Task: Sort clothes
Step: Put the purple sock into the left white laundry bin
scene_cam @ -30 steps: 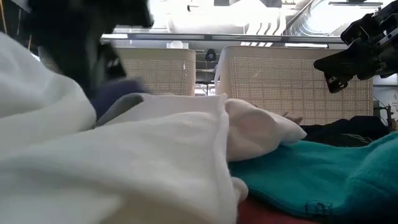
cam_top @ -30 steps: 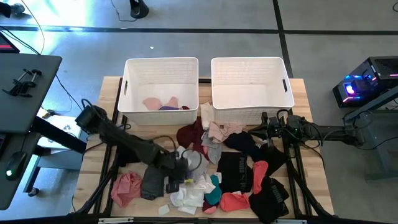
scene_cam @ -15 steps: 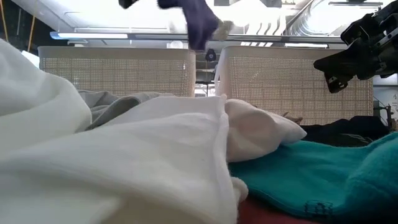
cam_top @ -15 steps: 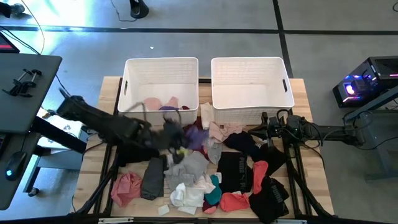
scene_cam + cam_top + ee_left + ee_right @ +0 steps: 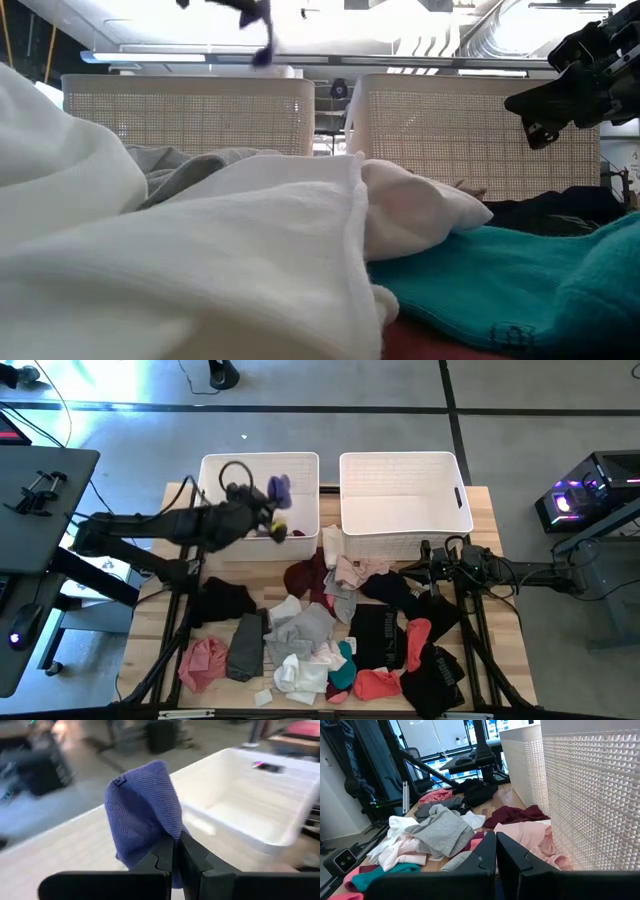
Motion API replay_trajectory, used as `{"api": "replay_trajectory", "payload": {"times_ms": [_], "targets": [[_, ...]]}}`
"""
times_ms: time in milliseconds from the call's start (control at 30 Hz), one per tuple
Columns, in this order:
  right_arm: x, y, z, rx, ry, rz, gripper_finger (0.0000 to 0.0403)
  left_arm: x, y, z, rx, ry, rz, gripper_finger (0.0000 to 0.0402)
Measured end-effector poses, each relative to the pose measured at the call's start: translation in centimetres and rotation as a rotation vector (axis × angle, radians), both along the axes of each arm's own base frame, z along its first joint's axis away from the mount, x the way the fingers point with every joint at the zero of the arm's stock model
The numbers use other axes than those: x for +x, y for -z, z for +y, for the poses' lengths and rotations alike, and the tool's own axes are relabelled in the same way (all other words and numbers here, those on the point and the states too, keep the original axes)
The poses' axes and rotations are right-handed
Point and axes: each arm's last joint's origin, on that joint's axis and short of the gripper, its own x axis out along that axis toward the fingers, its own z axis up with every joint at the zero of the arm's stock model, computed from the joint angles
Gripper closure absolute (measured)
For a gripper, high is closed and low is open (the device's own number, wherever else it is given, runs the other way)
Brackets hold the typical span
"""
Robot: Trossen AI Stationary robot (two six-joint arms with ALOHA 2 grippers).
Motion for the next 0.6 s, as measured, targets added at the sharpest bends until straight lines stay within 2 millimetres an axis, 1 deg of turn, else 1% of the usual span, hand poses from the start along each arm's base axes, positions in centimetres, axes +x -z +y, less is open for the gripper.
{"api": "replay_trajectory", "payload": {"times_ms": [167,333,433,600], "targets": [[0.0,0.0,0.0,0.0,0.0,0.0,0.0402,-1.0,2.2,3.7,-0.129,-0.085,0.114,0.0395],[0.0,0.0,0.0,0.0,0.0,0.0,0.0402,-1.9,4.1,6.2,-0.172,-0.153,0.189,0.0376],[0.0,0.0,0.0,0.0,0.0,0.0,0.0402,-2.4,4.5,7.5,-0.192,-0.144,0.222,0.0352],[0.0,0.0,0.0,0.0,0.0,-0.001,0.0402,-3.0,4.4,9.0,-0.212,-0.068,0.24,0.0305]]}}
